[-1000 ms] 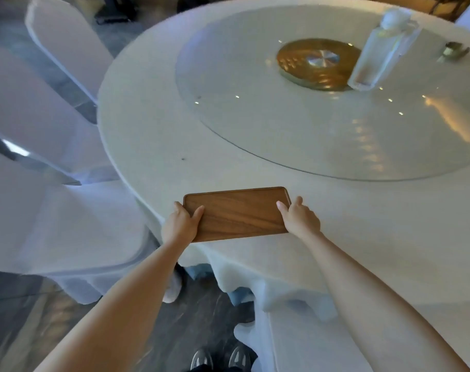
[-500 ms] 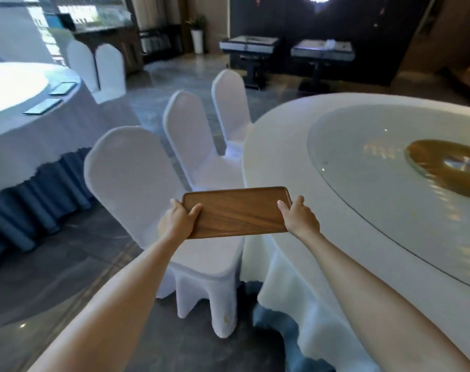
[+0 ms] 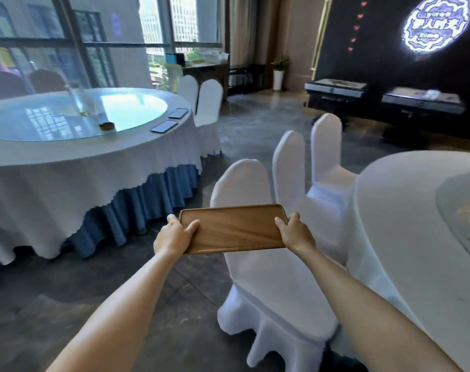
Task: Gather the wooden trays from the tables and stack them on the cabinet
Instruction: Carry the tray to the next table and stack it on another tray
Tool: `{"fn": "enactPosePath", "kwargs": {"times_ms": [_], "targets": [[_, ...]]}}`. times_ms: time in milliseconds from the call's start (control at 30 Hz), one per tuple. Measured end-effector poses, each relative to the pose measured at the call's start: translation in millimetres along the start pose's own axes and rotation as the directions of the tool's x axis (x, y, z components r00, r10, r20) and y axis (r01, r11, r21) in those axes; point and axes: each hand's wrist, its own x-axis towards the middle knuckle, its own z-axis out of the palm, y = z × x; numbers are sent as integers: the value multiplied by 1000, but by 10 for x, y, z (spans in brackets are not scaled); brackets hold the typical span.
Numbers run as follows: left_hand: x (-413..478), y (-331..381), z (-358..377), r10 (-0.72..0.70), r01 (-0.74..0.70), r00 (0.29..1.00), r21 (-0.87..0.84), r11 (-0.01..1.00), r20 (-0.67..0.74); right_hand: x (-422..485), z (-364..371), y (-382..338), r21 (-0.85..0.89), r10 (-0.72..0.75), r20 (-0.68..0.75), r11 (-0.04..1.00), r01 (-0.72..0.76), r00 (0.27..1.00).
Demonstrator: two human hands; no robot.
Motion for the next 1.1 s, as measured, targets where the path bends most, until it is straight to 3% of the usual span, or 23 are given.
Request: {"fn": "enactPosePath", "kwargs": {"times_ms": [367, 600, 1100], "targets": [[1579, -875, -745, -170, 170, 974, -10, 985, -149, 1164, 1318, -1617, -19, -187, 162, 981, 192, 969], [3162, -906, -1018, -224, 226, 955, -11, 974, -196, 2518, 2021, -2713, 24, -264, 181, 964, 265, 947], [6541, -829, -1188, -231, 225, 964, -63, 972, -132, 5115, 3144, -4344, 3, -225, 180, 974, 228, 958]]}}
